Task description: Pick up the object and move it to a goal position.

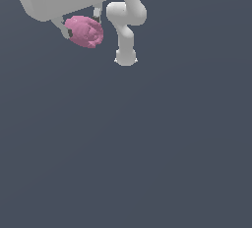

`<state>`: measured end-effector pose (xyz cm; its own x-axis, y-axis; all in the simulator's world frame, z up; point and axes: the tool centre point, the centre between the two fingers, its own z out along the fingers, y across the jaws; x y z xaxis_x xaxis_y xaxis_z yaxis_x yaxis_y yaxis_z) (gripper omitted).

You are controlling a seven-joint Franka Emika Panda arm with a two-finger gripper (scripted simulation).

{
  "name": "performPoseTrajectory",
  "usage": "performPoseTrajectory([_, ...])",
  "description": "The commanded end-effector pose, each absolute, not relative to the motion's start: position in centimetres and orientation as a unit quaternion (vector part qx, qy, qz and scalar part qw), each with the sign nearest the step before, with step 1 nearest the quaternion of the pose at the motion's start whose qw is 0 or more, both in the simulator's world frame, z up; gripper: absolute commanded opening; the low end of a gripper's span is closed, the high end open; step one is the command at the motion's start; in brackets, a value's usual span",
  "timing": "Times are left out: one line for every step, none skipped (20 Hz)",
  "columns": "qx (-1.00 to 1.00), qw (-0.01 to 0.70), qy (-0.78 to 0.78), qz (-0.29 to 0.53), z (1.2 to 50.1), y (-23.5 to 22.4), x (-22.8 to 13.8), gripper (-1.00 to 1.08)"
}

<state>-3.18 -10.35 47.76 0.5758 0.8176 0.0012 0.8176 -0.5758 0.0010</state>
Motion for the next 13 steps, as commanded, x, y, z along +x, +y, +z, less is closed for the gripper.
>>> performPoseTrajectory([0.888,0.000,0.461,0.000,48.9,-10.6,-3.1,-1.00])
performPoseTrajectory([0.888,0.000,0.461,0.000,49.3,-10.7,-3.1,-1.00])
performPoseTrajectory([0.888,0.000,0.460,0.000,49.6,-10.7,-3.0,-1.00])
performPoseTrajectory([0.888,0.000,0.460,0.000,49.9,-10.8,-3.0,-1.00])
performPoseTrajectory([0.888,0.000,0.460,0.000,50.1,-10.9,-3.0,-1.00])
performPoseTrajectory([0.888,0.000,0.460,0.000,50.3,-10.9,-3.0,-1.00])
performPoseTrajectory([0.888,0.000,0.460,0.000,50.5,-10.9,-2.9,-1.00])
performPoseTrajectory([0.888,0.000,0.460,0.000,50.7,-11.0,-2.9,-1.00])
performPoseTrajectory([0.888,0.000,0.460,0.000,50.8,-11.0,-2.9,-1.00])
performPoseTrajectory([0.888,0.000,0.460,0.000,50.9,-11.0,-2.9,-1.00])
performPoseTrajectory([0.888,0.000,0.460,0.000,50.9,-11.0,-2.9,-1.00])
performPoseTrajectory([0.888,0.000,0.460,0.000,50.9,-11.0,-2.9,-1.00])
performPoseTrajectory([0.888,0.000,0.460,0.000,51.0,-11.0,-2.9,-1.00])
